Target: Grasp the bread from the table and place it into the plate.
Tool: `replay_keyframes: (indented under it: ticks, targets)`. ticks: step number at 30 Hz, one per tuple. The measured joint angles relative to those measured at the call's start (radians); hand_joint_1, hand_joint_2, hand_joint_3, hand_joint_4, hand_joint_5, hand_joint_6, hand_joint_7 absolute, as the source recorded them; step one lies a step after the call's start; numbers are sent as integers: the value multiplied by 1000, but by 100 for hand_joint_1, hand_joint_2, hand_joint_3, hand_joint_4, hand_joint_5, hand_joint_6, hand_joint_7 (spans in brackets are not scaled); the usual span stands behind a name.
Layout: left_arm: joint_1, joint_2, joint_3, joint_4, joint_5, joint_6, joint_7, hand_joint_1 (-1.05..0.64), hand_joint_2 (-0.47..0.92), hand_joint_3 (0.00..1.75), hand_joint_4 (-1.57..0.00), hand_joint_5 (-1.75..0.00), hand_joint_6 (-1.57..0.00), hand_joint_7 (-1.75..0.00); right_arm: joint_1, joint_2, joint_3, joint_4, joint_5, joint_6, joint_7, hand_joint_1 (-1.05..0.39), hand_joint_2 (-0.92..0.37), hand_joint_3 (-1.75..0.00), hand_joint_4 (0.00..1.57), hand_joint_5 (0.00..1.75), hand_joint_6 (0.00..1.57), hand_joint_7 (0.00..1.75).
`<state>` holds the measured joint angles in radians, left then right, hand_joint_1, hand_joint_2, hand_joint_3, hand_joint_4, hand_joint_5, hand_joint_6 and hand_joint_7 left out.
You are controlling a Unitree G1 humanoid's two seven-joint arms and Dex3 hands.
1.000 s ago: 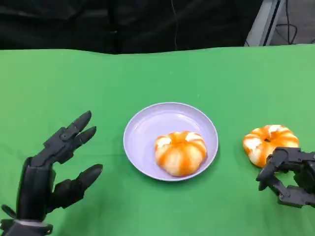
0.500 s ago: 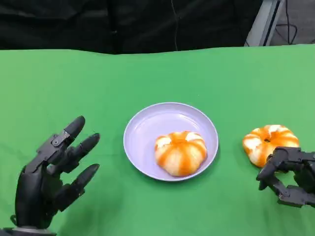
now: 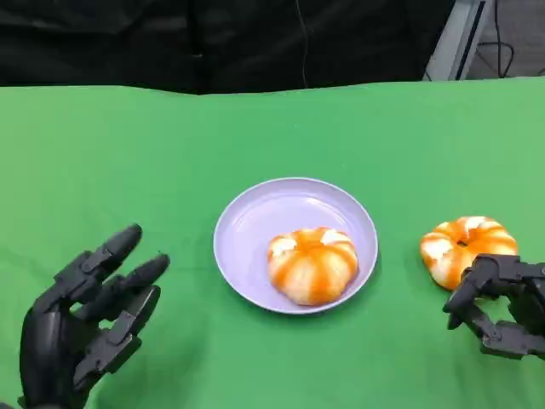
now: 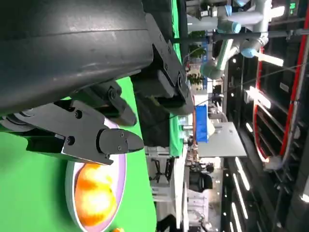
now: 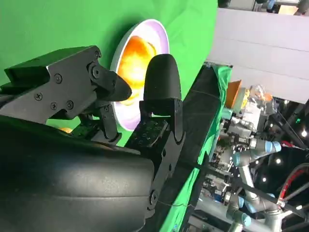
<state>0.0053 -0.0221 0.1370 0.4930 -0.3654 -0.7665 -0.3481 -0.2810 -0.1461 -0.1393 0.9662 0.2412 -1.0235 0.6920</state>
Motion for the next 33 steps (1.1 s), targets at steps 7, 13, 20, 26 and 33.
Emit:
replay_keyframes:
  ticks: [7,13,20,26,33]
  targets:
    - [-1,-20,17,14,41,-33,14,-5,92,43,-100,-99,-125,-29,0,0,0,2,0,-1,-1,13,-69,-85,87,142,91,103]
    - [5,-34,16,-7,37,-5,11,-8,92,47,-90,-142,-91,-111,0,0,0,2,0,-1,0,14,-71,-84,87,142,92,103]
    - [6,-40,17,-9,42,-5,10,-10,92,54,-85,-158,-79,-135,-7,0,-1,5,0,-2,-1,14,-70,-83,87,142,91,103]
    - [6,-41,17,-9,42,-5,8,-10,92,56,-84,-159,-77,-137,-19,0,-2,5,1,-1,0,14,-71,-82,87,142,92,102]
    - [7,-41,17,-14,42,-7,5,-10,92,56,-82,-160,-75,-138,-20,0,-4,5,6,1,5,14,-71,-81,87,141,93,101]
